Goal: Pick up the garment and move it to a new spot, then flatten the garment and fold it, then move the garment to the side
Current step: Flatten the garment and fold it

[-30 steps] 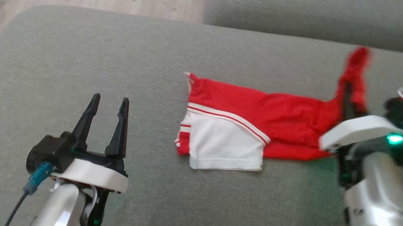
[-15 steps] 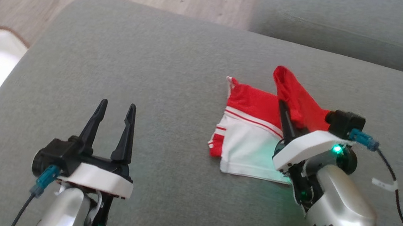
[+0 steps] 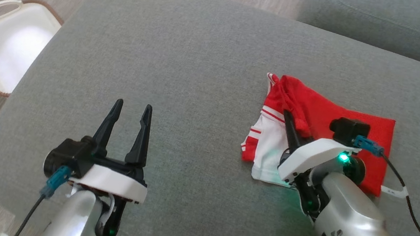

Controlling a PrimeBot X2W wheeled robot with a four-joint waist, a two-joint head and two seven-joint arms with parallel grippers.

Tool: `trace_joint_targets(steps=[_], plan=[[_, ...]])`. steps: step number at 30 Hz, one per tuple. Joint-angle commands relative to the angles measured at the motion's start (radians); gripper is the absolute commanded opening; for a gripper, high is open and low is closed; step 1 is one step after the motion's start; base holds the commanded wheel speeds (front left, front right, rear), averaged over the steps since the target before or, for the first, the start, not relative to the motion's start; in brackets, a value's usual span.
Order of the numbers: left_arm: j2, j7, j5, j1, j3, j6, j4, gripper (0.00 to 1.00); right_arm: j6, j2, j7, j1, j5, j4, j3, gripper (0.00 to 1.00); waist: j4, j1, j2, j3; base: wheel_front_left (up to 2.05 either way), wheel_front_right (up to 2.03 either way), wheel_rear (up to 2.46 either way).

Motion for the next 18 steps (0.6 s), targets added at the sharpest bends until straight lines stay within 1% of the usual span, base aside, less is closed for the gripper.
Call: trace_joint_targets(steps=[1,2,7,11,14,18], plan=[[0.005,-0.009,-0.006,-0.048,0.023,0.006,-0.021,1.0,-0.001,0.013,-0.015,-0.033,0.026,-0.027,0.038,0.15,0.007,-0.0001,0.0,0.005,0.0,0.0,0.0],[0.004,-0.01,-0.008,-0.051,0.021,0.007,-0.018,1.0,-0.001,0.013,-0.016,-0.029,0.045,-0.036,0.057,1.0,0.01,-0.0001,0.0,0.006,0.0,0.0,0.0],[0.004,-0.011,-0.012,-0.059,0.022,0.01,-0.005,1.0,-0.001,0.013,0.005,-0.026,0.141,-0.113,0.183,1.0,0.006,-0.0001,0.0,0.002,0.0,0.0,0.0],[0.011,-0.012,-0.01,-0.062,0.028,0.014,-0.002,1.0,-0.001,0.013,-0.002,-0.05,0.191,-0.147,0.242,1.0,-0.019,-0.0001,0.0,-0.012,0.0,0.0,0.0],[0.014,-0.012,-0.01,-0.061,0.032,0.015,-0.005,1.0,-0.001,0.013,-0.009,-0.069,0.196,-0.152,0.256,1.0,-0.038,-0.0001,0.0,-0.02,0.0,0.0,0.0],[0.023,-0.012,-0.009,-0.056,0.048,0.022,-0.023,1.0,-0.001,0.013,-0.021,-0.115,0.133,-0.126,0.239,1.0,-0.096,-0.0001,0.0,-0.034,0.0,0.0,0.0]])
